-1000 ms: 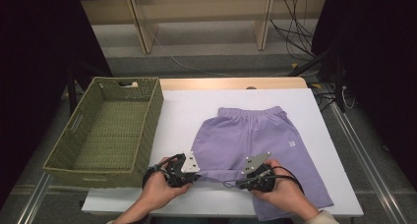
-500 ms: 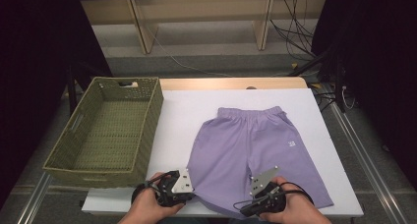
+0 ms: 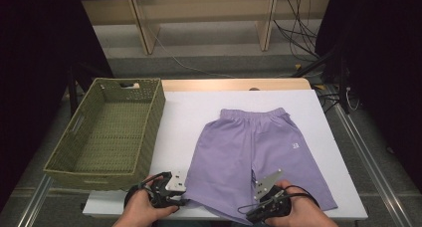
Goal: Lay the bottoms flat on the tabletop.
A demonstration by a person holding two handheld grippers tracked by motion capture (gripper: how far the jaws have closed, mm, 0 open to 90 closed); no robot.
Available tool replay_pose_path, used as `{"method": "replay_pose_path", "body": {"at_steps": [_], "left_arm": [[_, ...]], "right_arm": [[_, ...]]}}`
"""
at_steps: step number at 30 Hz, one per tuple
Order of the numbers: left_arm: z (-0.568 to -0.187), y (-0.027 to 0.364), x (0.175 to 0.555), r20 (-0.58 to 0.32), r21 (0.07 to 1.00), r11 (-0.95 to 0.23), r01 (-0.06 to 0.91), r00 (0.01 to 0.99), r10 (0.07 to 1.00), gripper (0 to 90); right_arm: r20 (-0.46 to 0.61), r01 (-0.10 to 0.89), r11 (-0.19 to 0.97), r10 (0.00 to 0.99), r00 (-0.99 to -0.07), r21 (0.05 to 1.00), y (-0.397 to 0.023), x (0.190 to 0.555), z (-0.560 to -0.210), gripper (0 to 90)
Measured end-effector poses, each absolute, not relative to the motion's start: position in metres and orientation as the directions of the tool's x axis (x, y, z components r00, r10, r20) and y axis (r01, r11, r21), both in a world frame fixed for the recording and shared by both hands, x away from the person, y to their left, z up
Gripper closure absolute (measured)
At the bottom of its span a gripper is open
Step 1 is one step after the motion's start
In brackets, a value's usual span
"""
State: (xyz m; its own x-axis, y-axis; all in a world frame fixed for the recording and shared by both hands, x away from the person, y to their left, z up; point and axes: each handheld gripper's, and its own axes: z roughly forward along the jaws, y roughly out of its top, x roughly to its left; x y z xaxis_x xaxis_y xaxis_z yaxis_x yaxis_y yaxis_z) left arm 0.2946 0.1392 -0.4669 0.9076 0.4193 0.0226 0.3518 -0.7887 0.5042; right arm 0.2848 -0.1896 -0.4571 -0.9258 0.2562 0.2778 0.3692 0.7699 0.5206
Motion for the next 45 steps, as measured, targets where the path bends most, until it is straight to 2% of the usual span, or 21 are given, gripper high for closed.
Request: {"method": "replay_pose_path", "body": {"at_steps": [3,5,8,11,13,17,23,26,34,39,42,45], "left_arm": [[-0.470,0.137,0.294,0.018,0.495,-0.798,0.344,0.914,0.406,63.8],[-0.471,0.136,0.294,0.021,0.485,-0.806,0.338,0.918,0.397,66.1],[-0.471,0.133,0.294,0.037,0.481,-0.814,0.325,0.921,0.389,72.7],[-0.471,0.130,0.293,0.072,0.468,-0.831,0.302,0.924,0.376,81.9],[-0.470,0.128,0.292,0.085,0.459,-0.838,0.294,0.925,0.371,86.1],[-0.469,0.129,0.291,0.075,0.444,-0.849,0.286,0.933,0.353,87.4],[-0.466,0.133,0.287,0.062,0.436,-0.854,0.283,0.938,0.342,86.2],[-0.463,0.136,0.289,0.028,0.470,-0.831,0.299,0.935,0.352,79.3],[-0.457,0.142,0.299,-0.024,0.596,-0.708,0.379,0.890,0.456,40.8],[-0.455,0.144,0.306,-0.057,0.642,-0.648,0.410,0.868,0.493,21.9],[-0.450,0.148,0.308,-0.084,0.675,-0.604,0.423,0.857,0.508,15.9],[-0.447,0.150,0.310,-0.085,0.691,-0.581,0.430,0.846,0.526,15.8]], "right_arm": [[0.228,0.414,0.720,0.347,-0.910,0.557,-0.207,0.292,-0.452,75.7],[0.204,0.478,0.662,0.449,-0.870,0.577,-0.224,0.298,-0.449,71.9],[0.181,0.604,0.535,0.641,-0.746,0.591,-0.257,0.308,-0.445,68.9],[0.167,0.708,0.397,0.795,-0.583,0.584,-0.295,0.317,-0.446,66.7],[0.118,0.769,0.346,0.872,-0.475,0.537,-0.318,0.320,-0.449,65.2],[0.092,0.830,0.266,0.931,-0.353,0.491,-0.352,0.320,-0.456,65.0],[0.085,0.851,0.235,0.947,-0.308,0.470,-0.365,0.316,-0.456,65.0],[0.090,0.858,0.241,0.945,-0.314,0.454,-0.366,0.314,-0.458,66.1],[0.077,0.882,0.255,0.948,-0.309,0.397,-0.362,0.308,-0.455,75.1],[0.085,0.891,0.244,0.951,-0.297,0.383,-0.361,0.306,-0.454,79.8],[0.085,0.891,0.245,0.951,-0.298,0.382,-0.362,0.306,-0.454,79.9],[0.082,0.889,0.251,0.949,-0.303,0.382,-0.362,0.306,-0.455,80.2]]}}
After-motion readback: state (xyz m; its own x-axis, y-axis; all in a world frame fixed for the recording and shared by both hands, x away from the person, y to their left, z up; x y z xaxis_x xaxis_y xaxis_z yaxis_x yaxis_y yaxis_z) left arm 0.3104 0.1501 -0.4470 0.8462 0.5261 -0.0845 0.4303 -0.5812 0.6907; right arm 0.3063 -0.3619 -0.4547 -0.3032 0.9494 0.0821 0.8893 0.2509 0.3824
